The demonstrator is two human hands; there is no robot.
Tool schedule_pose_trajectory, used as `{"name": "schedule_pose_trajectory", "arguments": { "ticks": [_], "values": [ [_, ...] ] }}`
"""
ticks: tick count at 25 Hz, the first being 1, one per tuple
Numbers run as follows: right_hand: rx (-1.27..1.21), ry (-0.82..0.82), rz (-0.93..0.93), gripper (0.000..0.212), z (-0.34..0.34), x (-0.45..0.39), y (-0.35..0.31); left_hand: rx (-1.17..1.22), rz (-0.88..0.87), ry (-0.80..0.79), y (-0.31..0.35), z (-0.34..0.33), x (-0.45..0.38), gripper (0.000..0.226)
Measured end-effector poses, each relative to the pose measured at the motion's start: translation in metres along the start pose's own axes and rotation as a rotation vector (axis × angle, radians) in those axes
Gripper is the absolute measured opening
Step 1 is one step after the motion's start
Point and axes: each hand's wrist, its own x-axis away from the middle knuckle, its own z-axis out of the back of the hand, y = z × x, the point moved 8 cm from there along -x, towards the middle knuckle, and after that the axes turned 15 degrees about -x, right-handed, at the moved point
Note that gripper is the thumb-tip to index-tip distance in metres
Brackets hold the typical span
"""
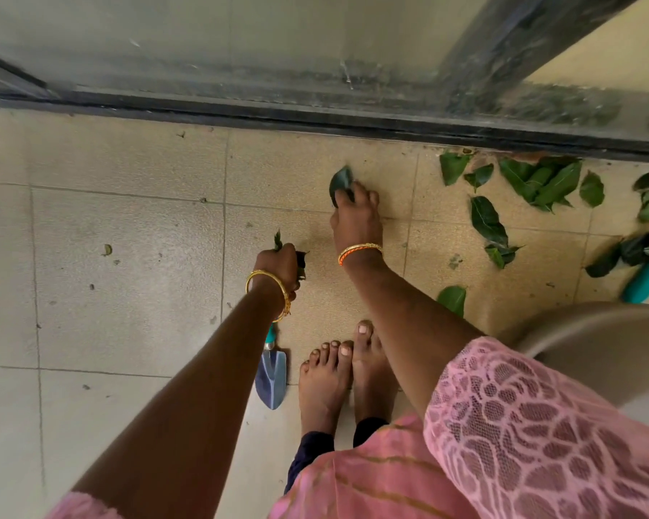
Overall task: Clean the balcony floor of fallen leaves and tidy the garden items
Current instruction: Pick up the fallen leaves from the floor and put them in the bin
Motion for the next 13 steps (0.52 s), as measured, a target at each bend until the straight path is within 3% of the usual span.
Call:
{"name": "schedule_pose_trajectory", "arguments": {
  "ticks": [4, 6, 7, 8, 9, 10, 11, 13],
  "values": [
    [-0.341, 0.028, -0.102, 0.022, 0.022, 0.005, 0.018, -0.002, 0.048, 0.067, 0.000, 0.004, 0.001, 0.029],
    [-0.528, 0.016, -0.244, 0.016, 0.034, 0.027, 0.024, 0.142, 0.296, -0.046, 0.017, 0.021, -0.002, 0.038],
    [-0.628, 0.015, -0.322, 0.015, 0.041, 0.042, 0.027, 0.268, 0.461, -0.102, 0.036, 0.034, 0.000, 0.058],
    [-0.728, 0.013, -0.399, 0.017, 0.048, 0.059, 0.028, 0.336, 0.487, -0.027, 0.072, 0.052, -0.001, 0.089],
    [-0.826, 0.014, -0.476, 0.022, 0.057, 0.077, 0.031, 0.336, 0.443, 0.032, 0.116, 0.064, 0.004, 0.114],
    [-0.914, 0.014, -0.548, 0.024, 0.066, 0.094, 0.031, 0.322, 0.341, 0.009, 0.134, 0.050, 0.025, 0.117],
    [-0.982, 0.025, -0.602, 0.024, 0.075, 0.110, 0.032, 0.189, 0.288, -0.058, 0.141, 0.047, 0.042, 0.103],
    [-1.042, 0.074, -0.657, 0.021, 0.094, 0.136, 0.035, 0.288, 0.296, -0.025, 0.169, 0.050, 0.057, 0.070]
  ]
}}
